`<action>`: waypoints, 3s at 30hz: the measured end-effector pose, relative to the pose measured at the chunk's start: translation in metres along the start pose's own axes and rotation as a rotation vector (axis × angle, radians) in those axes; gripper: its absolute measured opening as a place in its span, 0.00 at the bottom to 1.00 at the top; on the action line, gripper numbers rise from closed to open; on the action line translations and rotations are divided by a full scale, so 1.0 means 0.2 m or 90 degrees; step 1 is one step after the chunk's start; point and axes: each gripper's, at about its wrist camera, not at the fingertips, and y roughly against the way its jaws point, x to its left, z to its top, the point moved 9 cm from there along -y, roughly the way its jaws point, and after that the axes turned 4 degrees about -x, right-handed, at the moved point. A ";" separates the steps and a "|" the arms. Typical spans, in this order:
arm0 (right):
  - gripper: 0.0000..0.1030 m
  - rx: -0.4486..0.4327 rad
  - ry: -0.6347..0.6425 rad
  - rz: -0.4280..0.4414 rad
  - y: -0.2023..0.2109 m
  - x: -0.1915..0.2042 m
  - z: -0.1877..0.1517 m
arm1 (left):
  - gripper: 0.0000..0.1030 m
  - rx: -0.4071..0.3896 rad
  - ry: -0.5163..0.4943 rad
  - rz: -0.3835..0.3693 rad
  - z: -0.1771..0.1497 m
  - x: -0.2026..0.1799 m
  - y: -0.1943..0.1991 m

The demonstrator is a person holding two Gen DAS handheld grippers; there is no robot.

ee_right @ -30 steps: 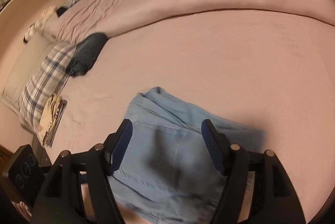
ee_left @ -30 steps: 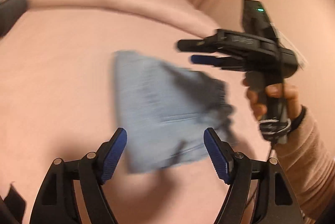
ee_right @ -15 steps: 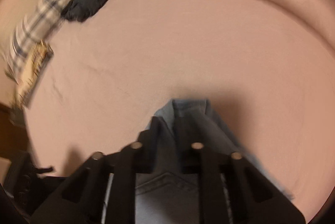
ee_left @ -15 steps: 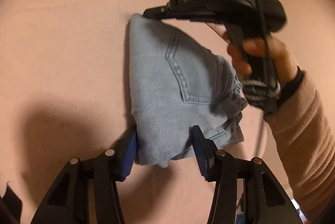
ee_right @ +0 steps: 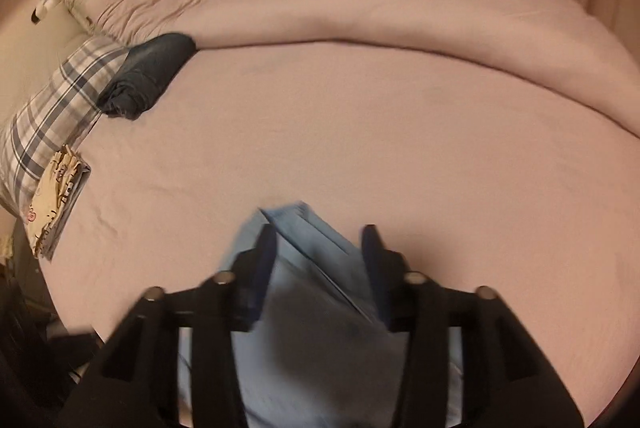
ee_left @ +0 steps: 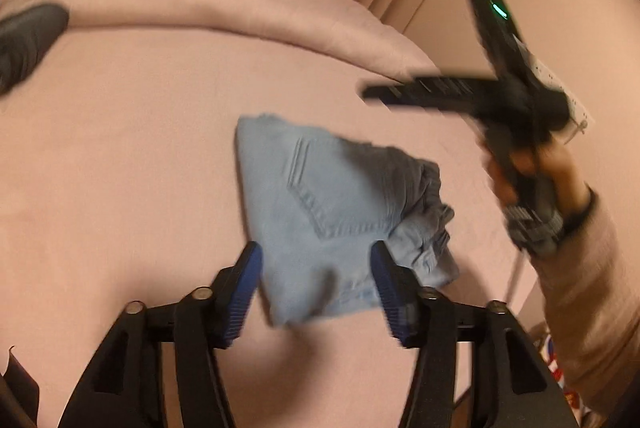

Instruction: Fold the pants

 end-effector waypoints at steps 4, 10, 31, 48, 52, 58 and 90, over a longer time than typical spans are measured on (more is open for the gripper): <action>0.49 -0.007 -0.044 -0.024 0.19 -0.12 -0.18 | 0.61 0.014 -0.043 0.030 0.04 -0.06 -0.11; 0.48 0.031 -0.041 -0.069 0.23 -0.13 -0.53 | 0.73 0.079 -0.102 0.087 -0.02 -0.03 -0.28; 0.69 -0.047 -0.117 -0.088 0.44 -0.17 -0.54 | 0.78 0.022 -0.134 0.157 0.12 -0.08 0.01; 0.49 -0.123 -0.221 0.023 0.36 -0.17 -0.56 | 0.78 0.107 -0.121 0.196 -0.09 0.03 -0.21; 0.41 -0.034 -0.210 -0.032 0.19 -0.19 -0.67 | 0.79 0.112 -0.140 0.201 -0.09 0.02 -0.22; 0.39 -0.012 -0.165 -0.063 0.16 -0.17 -0.68 | 0.80 0.119 -0.138 0.205 -0.09 0.03 -0.24; 0.71 -0.046 -0.509 0.160 0.30 -0.35 -0.95 | 0.80 0.156 0.211 -0.060 -0.09 0.24 -0.25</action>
